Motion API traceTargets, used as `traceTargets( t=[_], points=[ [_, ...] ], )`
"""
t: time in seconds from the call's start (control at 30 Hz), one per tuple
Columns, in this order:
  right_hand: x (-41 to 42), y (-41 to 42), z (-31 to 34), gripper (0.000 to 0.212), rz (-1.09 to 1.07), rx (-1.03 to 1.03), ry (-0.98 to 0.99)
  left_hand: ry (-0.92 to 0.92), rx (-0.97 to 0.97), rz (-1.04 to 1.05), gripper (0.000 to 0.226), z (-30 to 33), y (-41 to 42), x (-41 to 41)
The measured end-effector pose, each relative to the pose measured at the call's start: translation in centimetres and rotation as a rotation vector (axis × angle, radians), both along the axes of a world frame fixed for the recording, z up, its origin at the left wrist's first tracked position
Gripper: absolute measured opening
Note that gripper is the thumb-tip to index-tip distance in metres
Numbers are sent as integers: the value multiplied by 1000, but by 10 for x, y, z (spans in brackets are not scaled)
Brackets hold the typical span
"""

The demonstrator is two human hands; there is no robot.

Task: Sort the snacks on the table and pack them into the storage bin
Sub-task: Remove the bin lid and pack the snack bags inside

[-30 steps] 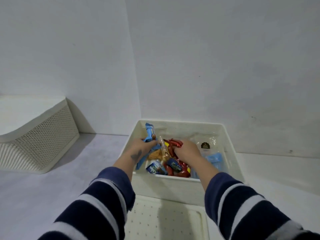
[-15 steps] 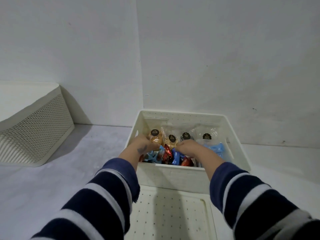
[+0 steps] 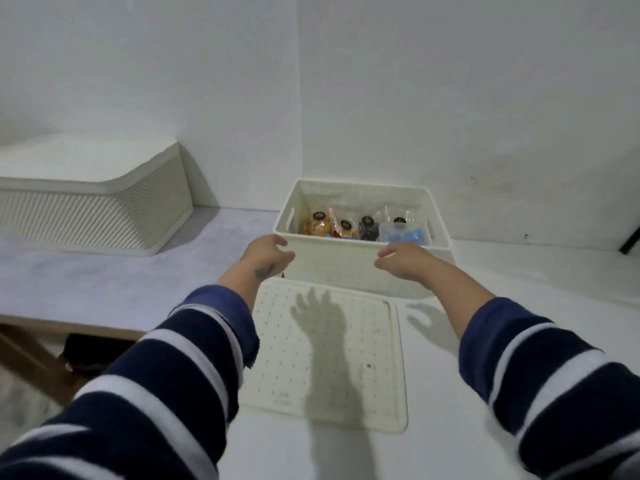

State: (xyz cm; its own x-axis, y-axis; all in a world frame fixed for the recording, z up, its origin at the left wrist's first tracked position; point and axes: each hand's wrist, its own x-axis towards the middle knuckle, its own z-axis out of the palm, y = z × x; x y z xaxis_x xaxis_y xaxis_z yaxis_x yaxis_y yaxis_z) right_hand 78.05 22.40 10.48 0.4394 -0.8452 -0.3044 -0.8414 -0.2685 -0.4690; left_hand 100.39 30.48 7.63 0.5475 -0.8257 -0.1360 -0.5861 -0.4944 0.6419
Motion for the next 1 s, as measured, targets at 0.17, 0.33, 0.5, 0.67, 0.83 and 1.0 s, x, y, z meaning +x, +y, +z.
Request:
traceTargets(
  t=[0.17,0.33,0.5,0.67,0.83,1.0],
  points=[
    [-22,45,-46,47,-34,83,6,-1,111,64,47,-45,68,16],
    [-33,77,-123,63,-117,198,167,-81,332,110,63,-101,108,44],
    [-18,86,-172,78,-279,166,292,-105,370,79,86,-136,113,63],
    [5,92,-186,74,-442,149,307,-58,356,53,97,-157,111,62],
    [7,96,-181,83,-556,153,264,-33,288,90,108,-159,118,53],
    [15,107,-157,79,-619,69,188,-43,198,73,75,-132,130,54]
  ],
)
